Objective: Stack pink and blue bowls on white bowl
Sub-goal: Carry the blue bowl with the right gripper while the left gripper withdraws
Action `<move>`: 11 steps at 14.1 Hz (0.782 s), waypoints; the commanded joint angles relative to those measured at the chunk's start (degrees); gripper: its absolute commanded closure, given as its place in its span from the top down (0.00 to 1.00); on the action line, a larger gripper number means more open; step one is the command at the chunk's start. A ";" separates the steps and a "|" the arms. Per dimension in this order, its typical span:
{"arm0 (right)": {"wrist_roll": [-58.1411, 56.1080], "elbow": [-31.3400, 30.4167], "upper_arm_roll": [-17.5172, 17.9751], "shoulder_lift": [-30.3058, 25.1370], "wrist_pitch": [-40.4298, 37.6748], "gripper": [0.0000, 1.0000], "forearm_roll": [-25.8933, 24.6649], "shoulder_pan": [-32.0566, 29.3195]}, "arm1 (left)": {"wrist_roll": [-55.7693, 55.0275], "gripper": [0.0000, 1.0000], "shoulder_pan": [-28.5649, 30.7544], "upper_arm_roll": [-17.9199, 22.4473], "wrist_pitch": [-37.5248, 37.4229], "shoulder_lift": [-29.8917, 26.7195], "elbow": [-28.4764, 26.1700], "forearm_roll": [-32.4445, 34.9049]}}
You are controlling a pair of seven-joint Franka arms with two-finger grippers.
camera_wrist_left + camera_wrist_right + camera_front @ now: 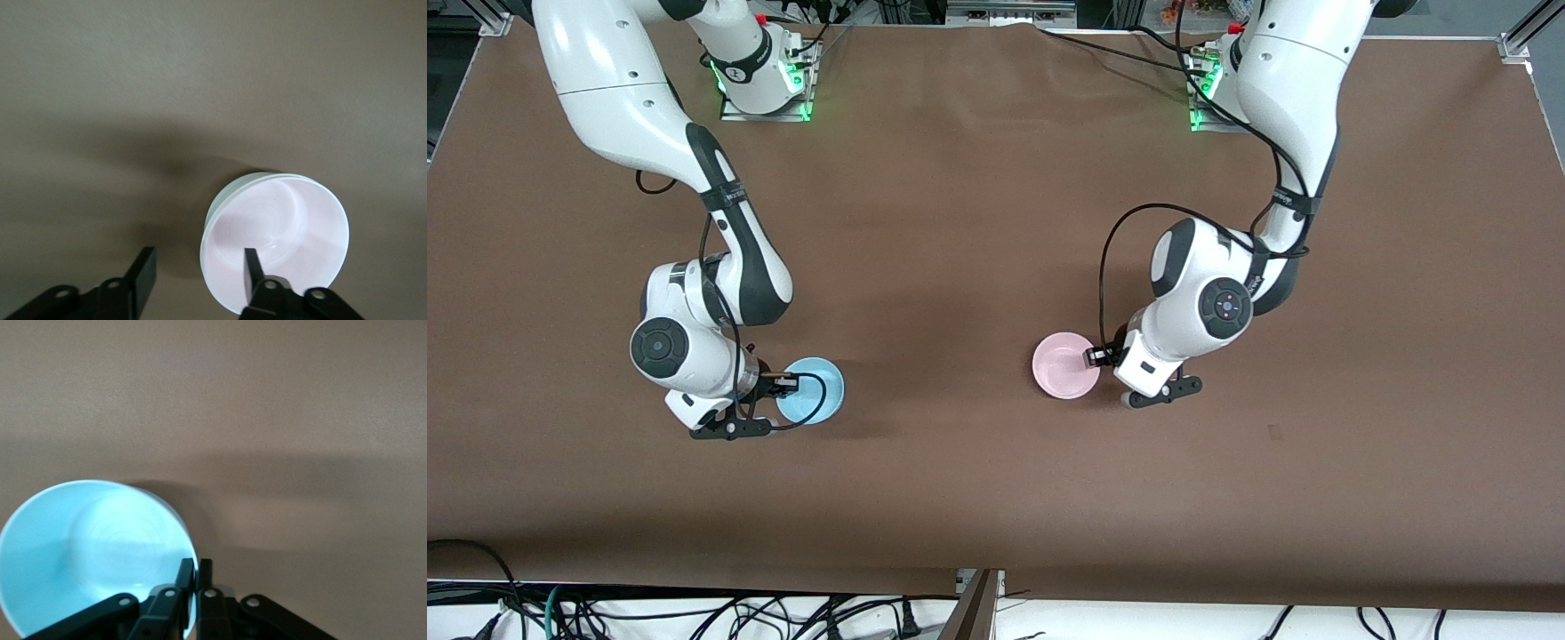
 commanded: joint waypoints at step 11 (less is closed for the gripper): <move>20.52 10.60 7.32 -0.49 -11.25 0.00 6.86 4.27 | 10.05 1.00 19.80 0.39 -26.57 -26.48 -0.88 16.12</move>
